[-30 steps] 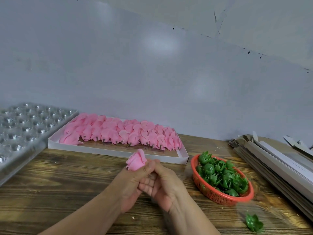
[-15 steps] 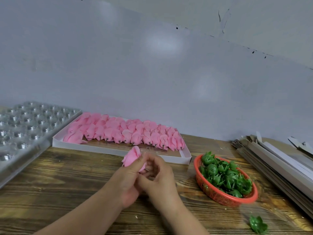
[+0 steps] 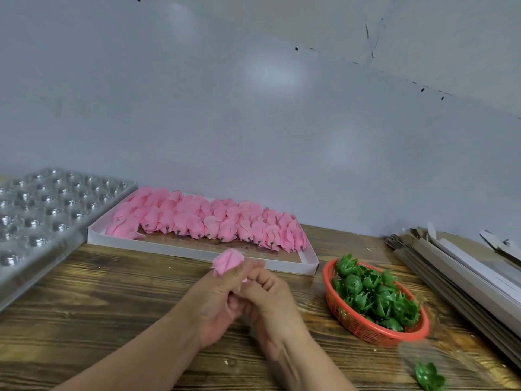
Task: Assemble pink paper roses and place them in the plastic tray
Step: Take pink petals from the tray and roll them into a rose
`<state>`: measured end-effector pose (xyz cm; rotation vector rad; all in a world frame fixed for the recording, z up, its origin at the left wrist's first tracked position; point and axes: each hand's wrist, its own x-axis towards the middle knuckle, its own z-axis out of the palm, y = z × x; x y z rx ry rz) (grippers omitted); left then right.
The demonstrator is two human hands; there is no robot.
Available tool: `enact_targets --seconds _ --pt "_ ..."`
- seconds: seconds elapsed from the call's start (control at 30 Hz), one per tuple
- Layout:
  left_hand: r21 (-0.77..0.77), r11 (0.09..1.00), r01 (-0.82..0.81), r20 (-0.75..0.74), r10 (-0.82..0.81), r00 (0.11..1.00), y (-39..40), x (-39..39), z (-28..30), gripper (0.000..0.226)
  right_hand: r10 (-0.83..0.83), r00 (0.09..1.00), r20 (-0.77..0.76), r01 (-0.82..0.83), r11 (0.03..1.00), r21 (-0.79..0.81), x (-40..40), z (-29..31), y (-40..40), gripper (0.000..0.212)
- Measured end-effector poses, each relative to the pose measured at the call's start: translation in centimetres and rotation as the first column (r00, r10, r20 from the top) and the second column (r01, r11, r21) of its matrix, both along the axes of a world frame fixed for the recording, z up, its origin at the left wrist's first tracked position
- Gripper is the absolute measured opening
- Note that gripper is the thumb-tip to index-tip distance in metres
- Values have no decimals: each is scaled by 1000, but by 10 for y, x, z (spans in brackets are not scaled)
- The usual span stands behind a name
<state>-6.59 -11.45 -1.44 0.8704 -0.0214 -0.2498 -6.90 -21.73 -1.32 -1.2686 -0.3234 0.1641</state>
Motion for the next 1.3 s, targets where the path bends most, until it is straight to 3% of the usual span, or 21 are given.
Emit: enact_targets --seconds 0.1,0.2,0.3,0.47,0.53,0.67,0.73,0.8,0.93,1.0,1.07,1.2,1.3 --pt "-9 999 -43 -11 43 999 -2 1 1 62 -122 984 128 137 984 -113 0 -1 2 29" --pt "-16 997 -71 -31 71 997 -3 0 2 58 -196 946 258 253 945 -207 0 -3 3 29" --pt "48 997 -53 -19 54 998 -2 -2 4 56 -177 967 183 212 958 -194 -3 1 0 11" --pt "173 985 -21 35 15 999 0 -6 5 54 -3 1000 7 4 991 -137 -1 4 -5 8" --pt "135 990 -32 40 26 999 -1 -5 6 52 -10 998 65 20 987 -157 -2 4 -4 2" --pt "49 996 -78 3 77 997 -6 -3 7 49 -126 943 308 206 948 -243 -4 -1 1 9" --pt "71 995 -74 5 74 997 -7 -4 7 53 -171 919 355 269 930 -249 -3 -4 1 13" --pt "112 993 -45 27 42 999 -5 -6 7 49 -155 939 306 234 942 -241 -4 -2 -1 15" --pt "177 982 73 77 -88 993 4 -10 11 33 74 996 43 -66 985 -160 -2 5 -8 11" --pt "183 979 93 93 -112 989 5 -9 10 27 102 995 11 -99 981 -165 -2 6 -8 15" --pt "136 989 57 73 -67 995 4 -7 9 27 20 995 98 1 977 -215 -3 5 -6 13" --pt "112 994 2 -24 1 1000 0 -1 8 64 -167 913 371 298 895 -331 -2 -2 -1 25" --pt "138 990 -32 -35 37 999 -2 -2 10 78 -220 884 412 377 858 -349 -5 -3 1 27"
